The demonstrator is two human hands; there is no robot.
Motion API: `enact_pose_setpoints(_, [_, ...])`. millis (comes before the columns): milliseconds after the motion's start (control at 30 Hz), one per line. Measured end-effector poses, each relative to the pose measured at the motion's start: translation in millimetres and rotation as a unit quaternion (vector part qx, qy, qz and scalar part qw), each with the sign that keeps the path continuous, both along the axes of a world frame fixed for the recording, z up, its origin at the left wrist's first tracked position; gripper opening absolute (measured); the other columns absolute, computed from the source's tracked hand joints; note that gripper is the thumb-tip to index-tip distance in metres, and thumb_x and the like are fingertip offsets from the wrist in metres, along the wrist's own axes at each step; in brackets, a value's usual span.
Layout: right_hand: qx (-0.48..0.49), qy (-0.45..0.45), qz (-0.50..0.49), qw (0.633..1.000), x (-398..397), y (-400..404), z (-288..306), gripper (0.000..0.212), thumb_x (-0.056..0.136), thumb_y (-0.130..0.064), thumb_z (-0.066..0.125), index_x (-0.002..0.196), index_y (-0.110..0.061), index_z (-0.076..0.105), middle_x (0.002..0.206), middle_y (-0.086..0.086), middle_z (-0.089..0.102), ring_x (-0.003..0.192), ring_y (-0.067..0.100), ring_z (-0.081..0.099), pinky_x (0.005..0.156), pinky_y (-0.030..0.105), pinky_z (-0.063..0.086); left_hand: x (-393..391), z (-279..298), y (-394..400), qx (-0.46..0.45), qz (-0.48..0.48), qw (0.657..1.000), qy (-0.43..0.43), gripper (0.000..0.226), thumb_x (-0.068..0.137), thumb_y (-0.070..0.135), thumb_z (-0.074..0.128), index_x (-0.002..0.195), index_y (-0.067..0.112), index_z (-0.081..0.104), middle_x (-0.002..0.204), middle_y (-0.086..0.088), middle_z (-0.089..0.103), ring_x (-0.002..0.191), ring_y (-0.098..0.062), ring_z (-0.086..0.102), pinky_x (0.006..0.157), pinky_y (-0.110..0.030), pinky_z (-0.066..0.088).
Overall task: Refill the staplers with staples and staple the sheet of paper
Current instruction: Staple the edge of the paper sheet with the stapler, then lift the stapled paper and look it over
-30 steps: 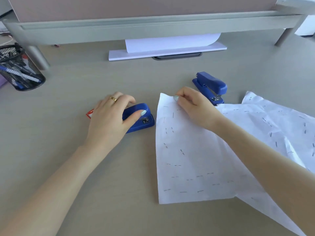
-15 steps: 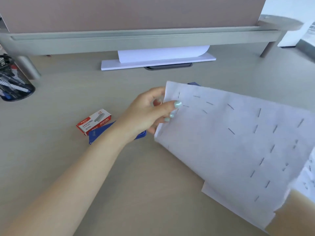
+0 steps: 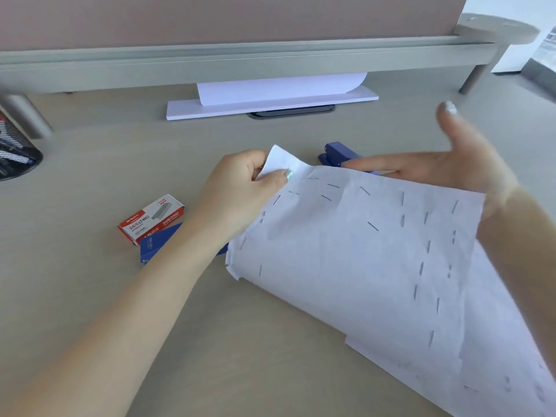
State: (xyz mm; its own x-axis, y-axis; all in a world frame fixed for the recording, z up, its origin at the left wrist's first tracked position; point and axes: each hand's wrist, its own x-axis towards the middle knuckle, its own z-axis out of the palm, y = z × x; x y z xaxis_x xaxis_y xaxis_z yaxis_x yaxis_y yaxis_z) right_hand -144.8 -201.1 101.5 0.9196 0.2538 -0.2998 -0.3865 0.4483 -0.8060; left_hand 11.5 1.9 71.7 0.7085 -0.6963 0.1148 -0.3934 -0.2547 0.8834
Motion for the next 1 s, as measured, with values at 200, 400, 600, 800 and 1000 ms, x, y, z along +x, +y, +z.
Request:
enact_pose_setpoints(200, [-0.506, 0.003, -0.054, 0.861, -12, 4, 5, 0.033, 0.059, -0.036, 0.072, 0.084, -0.014, 0.074, 0.084, 0.008, 0.074, 0.070, 0.016, 0.068, 0.059, 0.017, 0.053, 1, -3, -6, 0.002, -0.006, 0.997, 0.073, 0.058, 0.070, 0.048, 0.059, 0.090, -0.006, 0.055, 0.076, -0.002, 0.049, 0.067, -0.018, 0.042, 0.065, -0.031, 0.030])
enact_pose_setpoints(400, [-0.528, 0.015, -0.134, 0.838, -8, 5, -5, 0.005, 0.077, -0.021, 0.071, 0.076, -0.017, 0.074, 0.081, 0.008, 0.075, 0.068, 0.017, 0.069, 0.062, 0.025, 0.054, 0, 4, 3, 0.058, -0.057, 0.979, 0.186, 0.025, 0.069, 0.041, 0.074, 0.078, 0.018, 0.072, 0.079, 0.004, 0.074, 0.074, -0.016, 0.069, 0.069, -0.031, 0.049])
enact_pose_setpoints(600, [-0.573, -0.038, -0.254, 0.778, -11, 18, -6, 0.010, 0.079, -0.026, 0.069, 0.072, -0.018, 0.069, 0.059, -0.006, 0.060, 0.051, 0.013, 0.046, 0.044, 0.016, 0.034, -8, 16, 0, -0.011, -0.016, 0.992, 0.121, 0.006, 0.078, 0.023, 0.068, 0.074, 0.025, 0.071, 0.070, 0.013, 0.073, 0.067, -0.007, 0.067, 0.066, -0.027, 0.051])
enact_pose_setpoints(800, [-0.582, -0.158, -0.474, 0.642, -34, 31, -3, 0.024, 0.085, -0.016, 0.062, 0.078, -0.039, 0.059, 0.088, -0.026, 0.061, 0.080, 0.001, 0.056, 0.070, 0.012, 0.039, -46, 46, -2, -0.100, -0.032, 0.964, -0.243, 0.012, 0.084, 0.013, 0.055, 0.086, 0.016, 0.066, 0.074, 0.009, 0.058, 0.069, 0.006, 0.049, 0.059, -0.006, 0.034])
enact_pose_setpoints(1000, [-0.399, -0.158, -0.612, 0.665, -77, 77, -14, 0.075, 0.076, -0.045, 0.058, 0.141, -0.040, 0.020, 0.153, -0.022, 0.019, 0.138, -0.004, 0.020, 0.109, 0.026, 0.023, -114, 64, -10, -0.189, 0.004, 0.862, -0.470, 0.038, 0.071, 0.000, 0.047, 0.097, 0.013, 0.071, 0.077, -0.010, 0.060, 0.060, -0.020, 0.047, 0.045, -0.024, 0.034])
